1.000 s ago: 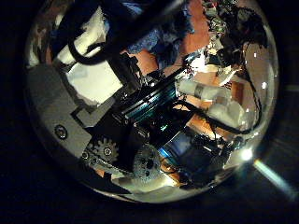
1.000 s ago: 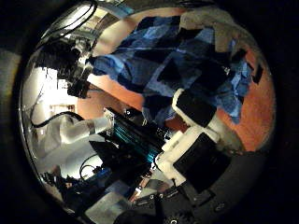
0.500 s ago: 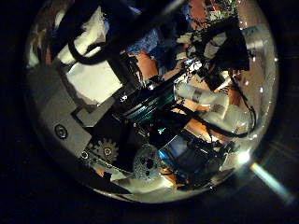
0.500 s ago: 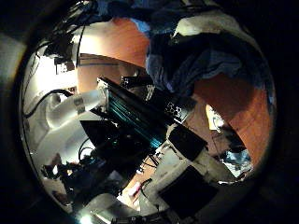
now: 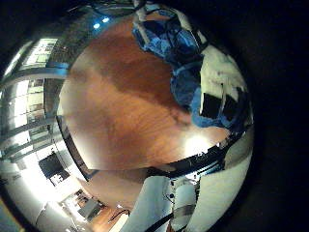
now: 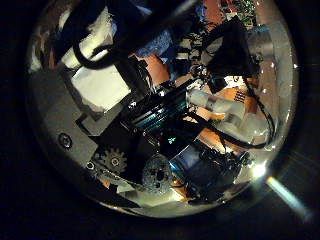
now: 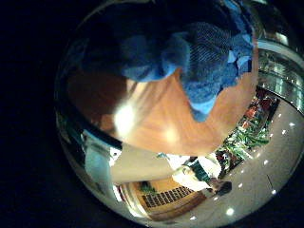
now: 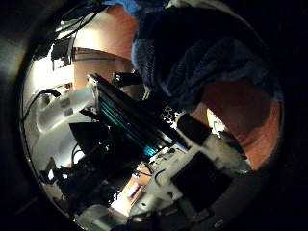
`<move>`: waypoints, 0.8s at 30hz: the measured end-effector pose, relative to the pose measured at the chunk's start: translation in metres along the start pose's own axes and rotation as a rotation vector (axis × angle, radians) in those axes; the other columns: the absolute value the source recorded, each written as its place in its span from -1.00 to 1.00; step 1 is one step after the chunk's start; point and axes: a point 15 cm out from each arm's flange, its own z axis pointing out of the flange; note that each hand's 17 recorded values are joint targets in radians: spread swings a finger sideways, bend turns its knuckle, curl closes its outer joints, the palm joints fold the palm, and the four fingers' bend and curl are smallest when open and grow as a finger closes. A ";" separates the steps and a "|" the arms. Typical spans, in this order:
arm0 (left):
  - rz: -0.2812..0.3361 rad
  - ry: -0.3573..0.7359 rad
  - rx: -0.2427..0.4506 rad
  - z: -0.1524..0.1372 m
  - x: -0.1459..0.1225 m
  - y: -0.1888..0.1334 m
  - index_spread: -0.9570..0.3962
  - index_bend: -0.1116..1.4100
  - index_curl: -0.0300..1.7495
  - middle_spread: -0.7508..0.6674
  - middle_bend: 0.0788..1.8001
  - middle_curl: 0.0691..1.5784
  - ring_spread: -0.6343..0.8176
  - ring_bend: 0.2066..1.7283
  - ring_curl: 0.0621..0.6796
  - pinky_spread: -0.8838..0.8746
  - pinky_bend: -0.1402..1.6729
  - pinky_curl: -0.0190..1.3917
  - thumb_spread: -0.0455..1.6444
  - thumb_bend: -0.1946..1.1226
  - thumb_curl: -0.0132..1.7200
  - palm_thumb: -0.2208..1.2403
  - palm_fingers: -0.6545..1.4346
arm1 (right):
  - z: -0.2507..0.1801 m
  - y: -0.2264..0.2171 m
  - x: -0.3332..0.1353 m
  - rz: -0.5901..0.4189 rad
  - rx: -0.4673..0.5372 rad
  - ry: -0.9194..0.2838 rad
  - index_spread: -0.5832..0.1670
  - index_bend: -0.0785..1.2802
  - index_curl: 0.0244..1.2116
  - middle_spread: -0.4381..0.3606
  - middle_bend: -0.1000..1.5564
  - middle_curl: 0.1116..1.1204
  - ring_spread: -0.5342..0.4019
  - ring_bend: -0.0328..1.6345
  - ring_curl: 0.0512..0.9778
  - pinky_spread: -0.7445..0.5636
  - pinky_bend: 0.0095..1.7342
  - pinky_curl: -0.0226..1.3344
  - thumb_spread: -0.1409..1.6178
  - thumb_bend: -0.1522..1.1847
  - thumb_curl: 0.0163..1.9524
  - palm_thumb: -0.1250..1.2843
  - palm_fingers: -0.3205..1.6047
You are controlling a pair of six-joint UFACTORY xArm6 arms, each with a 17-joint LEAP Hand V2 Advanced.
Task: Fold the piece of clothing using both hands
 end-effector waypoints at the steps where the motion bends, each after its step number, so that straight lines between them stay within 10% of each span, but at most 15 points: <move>1: -0.001 0.000 -0.001 0.000 -0.001 0.000 -0.64 -0.54 0.66 -0.83 -0.06 0.22 -0.79 0.37 0.48 -0.77 0.22 0.09 0.31 -0.73 -0.27 0.33 0.67 | 0.000 0.000 0.002 0.001 0.000 0.011 -0.75 -0.54 -0.44 -0.56 -0.37 -0.38 -0.26 -0.25 -0.39 0.22 -0.52 -0.46 0.24 -0.80 -0.60 0.26 -0.17; 12: -0.004 -0.011 0.001 -0.008 -0.004 0.000 -0.62 -0.54 0.66 -0.83 -0.06 0.22 -0.79 0.37 0.48 -0.77 0.22 0.09 0.32 -0.73 -0.28 0.32 0.67 | 0.005 -0.001 0.011 -0.003 -0.034 0.066 -0.88 -0.49 -0.36 -0.93 -0.18 -0.12 -0.79 0.00 -0.15 -0.65 -0.15 -0.33 0.18 -0.81 -0.57 0.34 0.31; 16: -0.004 -0.011 -0.001 -0.008 -0.004 0.000 -0.62 -0.55 0.66 -0.83 -0.06 0.22 -0.79 0.37 0.48 -0.77 0.22 0.09 0.32 -0.73 -0.28 0.32 0.67 | 0.003 -0.001 0.014 -0.008 -0.029 0.081 -0.86 -0.10 -0.15 -0.94 -0.06 0.04 -0.78 0.07 -0.01 -0.67 -0.04 -0.23 0.17 -0.80 -0.56 0.38 0.61; 24: -0.003 -0.005 -0.017 -0.006 -0.003 0.007 -0.61 -0.55 0.67 -0.83 -0.06 0.22 -0.79 0.37 0.48 -0.77 0.22 0.09 0.32 -0.73 -0.28 0.31 0.67 | -0.016 0.004 0.030 0.048 0.038 0.076 -0.56 0.36 0.14 -0.81 0.21 0.33 -0.67 0.27 0.23 -0.57 0.14 -0.04 0.32 -0.75 -0.50 0.55 0.54</move>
